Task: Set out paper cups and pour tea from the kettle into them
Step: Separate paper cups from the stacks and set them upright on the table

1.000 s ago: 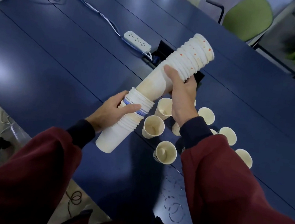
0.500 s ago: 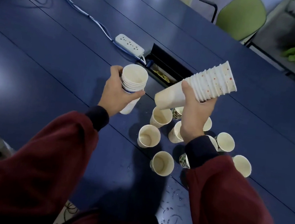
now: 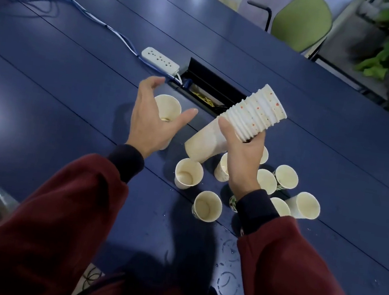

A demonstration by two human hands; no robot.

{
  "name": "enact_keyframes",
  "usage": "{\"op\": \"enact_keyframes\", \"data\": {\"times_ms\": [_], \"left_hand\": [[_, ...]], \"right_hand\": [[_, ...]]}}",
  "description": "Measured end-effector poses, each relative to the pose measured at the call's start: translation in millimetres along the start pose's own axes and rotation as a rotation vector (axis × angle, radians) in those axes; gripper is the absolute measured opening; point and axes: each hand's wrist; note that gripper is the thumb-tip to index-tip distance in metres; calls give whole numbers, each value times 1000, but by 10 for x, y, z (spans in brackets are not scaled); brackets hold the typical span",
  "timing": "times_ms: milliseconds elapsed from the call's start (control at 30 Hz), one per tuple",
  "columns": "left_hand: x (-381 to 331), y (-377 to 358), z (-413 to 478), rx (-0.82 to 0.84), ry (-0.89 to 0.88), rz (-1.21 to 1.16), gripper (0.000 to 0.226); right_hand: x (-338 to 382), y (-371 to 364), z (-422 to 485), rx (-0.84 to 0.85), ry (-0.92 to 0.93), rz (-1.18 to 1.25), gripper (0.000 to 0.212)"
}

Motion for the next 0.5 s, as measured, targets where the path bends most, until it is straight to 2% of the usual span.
{"op": "enact_keyframes", "data": {"times_ms": [67, 133, 233, 300, 367, 433, 500], "left_hand": [[-264, -38, -90, -1, -173, -67, 64], [-460, -136, -194, 117, -221, -141, 51], [-693, -343, -386, 510, 4, -248, 73], [-769, -521, -545, 739, 157, -345, 86], [-804, -715, -730, 808, 222, -416, 82], [-831, -899, -900, 833, 218, -453, 81], [-903, -1064, -1052, 898, 186, -481, 89]], "right_hand": [[49, 72, -122, 33, 14, 3, 57], [69, 165, -236, 74, 31, 14, 50], [47, 371, -412, 109, 62, -23, 45], [24, 535, -517, 73, 76, -31, 53], [-37, 755, -597, 12, 77, -44, 59], [-125, 1020, -647, -23, 78, -88, 49], [-178, 1331, -692, -54, 97, -154, 33]]}}
Point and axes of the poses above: each hand's wrist, its own z-axis towards the middle knuckle, its own y-axis out of the back of the hand, x = y × z, and after that the axes turned 1 degree about -z, right-handed
